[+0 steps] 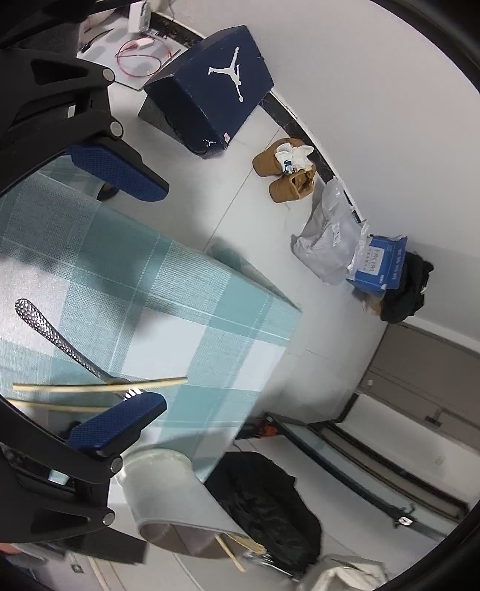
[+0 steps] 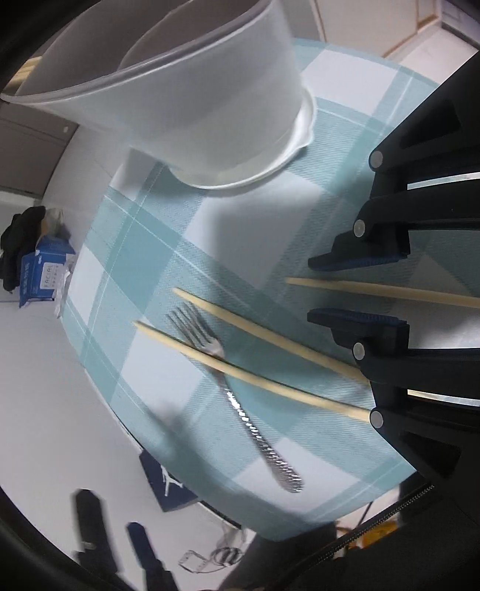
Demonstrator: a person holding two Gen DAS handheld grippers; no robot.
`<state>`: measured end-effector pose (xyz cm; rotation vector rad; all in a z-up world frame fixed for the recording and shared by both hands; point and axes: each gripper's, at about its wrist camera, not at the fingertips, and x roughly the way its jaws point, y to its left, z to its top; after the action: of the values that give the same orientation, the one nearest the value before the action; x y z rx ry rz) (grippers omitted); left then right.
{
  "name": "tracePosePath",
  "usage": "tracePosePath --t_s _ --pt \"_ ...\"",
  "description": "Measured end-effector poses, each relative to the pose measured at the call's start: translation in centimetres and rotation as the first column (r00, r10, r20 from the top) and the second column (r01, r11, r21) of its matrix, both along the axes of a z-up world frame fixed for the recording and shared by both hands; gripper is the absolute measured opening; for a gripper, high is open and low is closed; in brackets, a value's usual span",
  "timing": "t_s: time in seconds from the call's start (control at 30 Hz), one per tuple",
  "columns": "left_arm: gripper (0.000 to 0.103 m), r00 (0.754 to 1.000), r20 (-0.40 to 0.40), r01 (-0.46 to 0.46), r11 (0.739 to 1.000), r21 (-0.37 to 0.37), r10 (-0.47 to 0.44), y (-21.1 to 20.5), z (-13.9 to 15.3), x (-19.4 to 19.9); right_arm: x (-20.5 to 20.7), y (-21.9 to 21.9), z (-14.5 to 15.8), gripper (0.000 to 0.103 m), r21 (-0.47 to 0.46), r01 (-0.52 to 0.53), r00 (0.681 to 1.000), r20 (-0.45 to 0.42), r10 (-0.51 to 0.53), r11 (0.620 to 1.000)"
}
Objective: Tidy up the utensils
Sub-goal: 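Lift the chopstick with the right tool up toward the white holder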
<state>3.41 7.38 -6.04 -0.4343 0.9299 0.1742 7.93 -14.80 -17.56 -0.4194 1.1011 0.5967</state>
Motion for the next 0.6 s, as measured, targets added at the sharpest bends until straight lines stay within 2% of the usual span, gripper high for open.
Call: tracePosePath --t_s 0.07,0.23,0.3,0.4,0.57,0.6 --pt "0.102 1.0 -0.019 0.01 1.0 -0.003 -0.01 -0.2 -0.4 0.3 0.5 0.0 0.0 0.004 0.025 0.01 1.0 -0.012 -0.009 1.0" --pt "0.101 0.993 -0.105 0.056 0.997 -0.044 -0.06 -1.2 -1.7 1.5 0.9 -1.4 0.5 0.003 0.129 0.026 0.998 -0.053 -0.02 0.991" --pt "0.101 0.987 -0.142 0.071 0.997 -0.03 -0.075 -1.8 -2.1 2.0 1.3 -2.0 1.3 0.003 0.226 0.047 0.996 -0.091 -0.027 0.973" --pt "0.101 0.981 -0.168 0.082 0.994 -0.07 -0.093 -2.4 -2.5 2.7 1.9 -3.8 3.3 0.003 0.351 0.074 0.994 -0.105 -0.039 0.934" --pt "0.1 0.976 -0.186 0.106 0.994 -0.041 -0.112 -4.0 -2.4 4.4 2.2 -6.6 5.6 0.003 0.464 0.103 0.994 -0.072 -0.079 0.88" --pt "0.094 0.975 -0.19 0.109 0.993 -0.04 -0.115 -4.1 -2.5 4.7 2.2 -7.4 6.1 0.003 0.486 0.114 0.993 -0.069 -0.092 0.867"
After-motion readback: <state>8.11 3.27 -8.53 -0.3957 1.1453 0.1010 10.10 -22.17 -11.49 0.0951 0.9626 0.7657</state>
